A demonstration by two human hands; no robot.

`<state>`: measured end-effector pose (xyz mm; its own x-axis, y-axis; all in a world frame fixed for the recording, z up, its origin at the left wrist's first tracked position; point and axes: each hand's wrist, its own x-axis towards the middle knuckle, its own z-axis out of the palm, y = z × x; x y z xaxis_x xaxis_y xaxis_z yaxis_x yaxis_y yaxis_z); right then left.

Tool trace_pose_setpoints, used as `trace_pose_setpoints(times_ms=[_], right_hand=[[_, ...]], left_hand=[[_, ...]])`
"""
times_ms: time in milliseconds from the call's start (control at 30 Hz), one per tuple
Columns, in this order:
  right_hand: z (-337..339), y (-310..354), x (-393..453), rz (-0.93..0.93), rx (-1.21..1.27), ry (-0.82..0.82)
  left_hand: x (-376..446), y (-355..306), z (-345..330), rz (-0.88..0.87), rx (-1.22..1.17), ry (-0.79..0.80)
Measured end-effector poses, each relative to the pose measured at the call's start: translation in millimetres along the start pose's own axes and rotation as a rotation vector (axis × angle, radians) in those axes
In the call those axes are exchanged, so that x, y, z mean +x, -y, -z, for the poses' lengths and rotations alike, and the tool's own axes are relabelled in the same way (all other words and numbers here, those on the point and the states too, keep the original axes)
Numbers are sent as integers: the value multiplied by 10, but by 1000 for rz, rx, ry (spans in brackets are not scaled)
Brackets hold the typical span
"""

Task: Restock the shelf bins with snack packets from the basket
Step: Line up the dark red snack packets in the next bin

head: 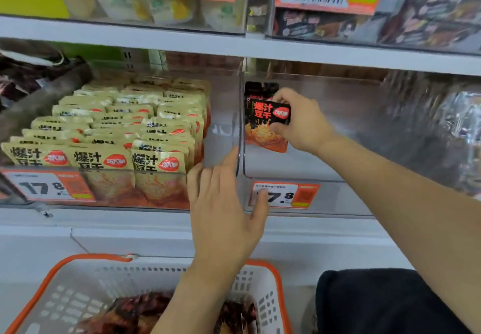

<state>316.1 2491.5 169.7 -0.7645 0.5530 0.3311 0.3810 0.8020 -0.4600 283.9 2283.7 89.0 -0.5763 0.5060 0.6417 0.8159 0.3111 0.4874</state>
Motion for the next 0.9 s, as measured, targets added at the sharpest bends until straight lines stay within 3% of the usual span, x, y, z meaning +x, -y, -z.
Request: trace_pose_setpoints(times_ms=[467, 733, 900], right_hand=[[-355, -4, 475, -165, -349, -88], [-332, -24, 423, -262, -240, -79], [-213, 11, 338, -203, -259, -114]], left_hand=[[-9, 76, 51, -32, -42, 54], [-10, 93, 45, -49, -48, 78], [-9, 122, 56, -71, -56, 80]])
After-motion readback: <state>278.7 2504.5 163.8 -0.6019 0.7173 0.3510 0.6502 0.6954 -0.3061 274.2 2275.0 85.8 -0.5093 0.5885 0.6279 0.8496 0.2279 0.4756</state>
